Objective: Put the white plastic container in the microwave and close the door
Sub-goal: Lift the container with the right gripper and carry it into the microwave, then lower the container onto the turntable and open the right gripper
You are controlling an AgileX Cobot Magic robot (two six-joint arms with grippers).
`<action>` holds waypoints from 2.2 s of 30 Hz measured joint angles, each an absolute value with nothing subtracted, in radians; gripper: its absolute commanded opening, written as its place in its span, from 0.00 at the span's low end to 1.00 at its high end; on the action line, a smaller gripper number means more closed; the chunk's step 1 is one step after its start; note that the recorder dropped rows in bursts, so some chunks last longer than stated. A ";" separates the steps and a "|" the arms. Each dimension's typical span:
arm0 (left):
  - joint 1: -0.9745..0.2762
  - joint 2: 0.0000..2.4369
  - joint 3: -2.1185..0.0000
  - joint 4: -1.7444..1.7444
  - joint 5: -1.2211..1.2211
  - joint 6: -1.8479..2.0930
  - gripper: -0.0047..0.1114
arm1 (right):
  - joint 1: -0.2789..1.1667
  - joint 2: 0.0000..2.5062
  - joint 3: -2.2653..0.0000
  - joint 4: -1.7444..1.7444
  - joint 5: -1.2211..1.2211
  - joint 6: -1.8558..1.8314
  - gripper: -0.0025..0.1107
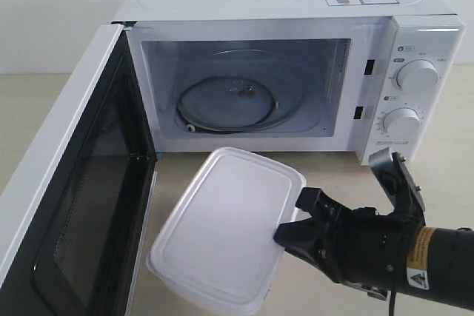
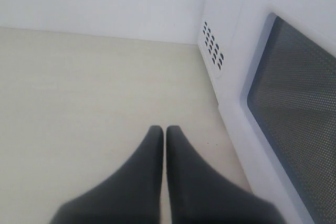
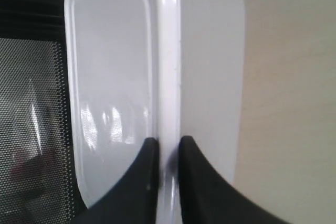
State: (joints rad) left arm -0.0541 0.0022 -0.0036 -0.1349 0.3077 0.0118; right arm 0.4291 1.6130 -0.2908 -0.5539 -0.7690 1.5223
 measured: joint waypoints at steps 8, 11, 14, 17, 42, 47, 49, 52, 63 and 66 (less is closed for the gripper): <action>-0.054 0.002 -0.004 -0.135 0.308 0.012 0.08 | 0.757 1.591 -0.291 0.168 -0.808 1.181 0.02; -0.054 0.002 -0.004 -0.135 0.308 0.012 0.08 | 0.843 1.591 -0.291 0.407 -0.867 1.117 0.02; -0.054 0.002 -0.004 -0.135 0.308 0.012 0.08 | 0.874 1.591 -0.301 0.540 -0.878 1.095 0.02; -0.054 0.002 -0.004 -0.135 0.308 0.012 0.08 | 0.876 1.591 -0.336 0.626 -0.860 1.073 0.02; -0.054 0.002 -0.004 -0.135 0.308 0.012 0.08 | 0.600 1.793 -0.838 0.658 -0.588 0.980 0.02; -0.054 0.002 -0.004 -0.135 0.308 0.012 0.08 | 0.594 1.875 -0.948 0.658 -0.571 0.980 0.02; -0.054 0.002 -0.004 -0.135 0.308 0.012 0.08 | 0.594 1.914 -0.991 0.659 -0.571 0.980 0.02; -0.054 0.002 -0.004 -0.135 0.308 0.012 0.08 | 0.594 1.976 -1.043 0.661 -0.569 0.978 0.06; -0.054 0.002 -0.004 -0.135 0.308 0.012 0.08 | 0.589 2.036 -1.114 0.654 -0.606 0.976 0.30; -0.054 0.002 -0.004 -0.135 0.308 0.012 0.08 | 0.589 2.011 -1.114 0.654 -0.504 0.953 0.10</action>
State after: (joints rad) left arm -0.0541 0.0022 -0.0036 -0.1349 0.3077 0.0118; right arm 0.5895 2.0106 -1.1140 0.6537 -0.5038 0.9532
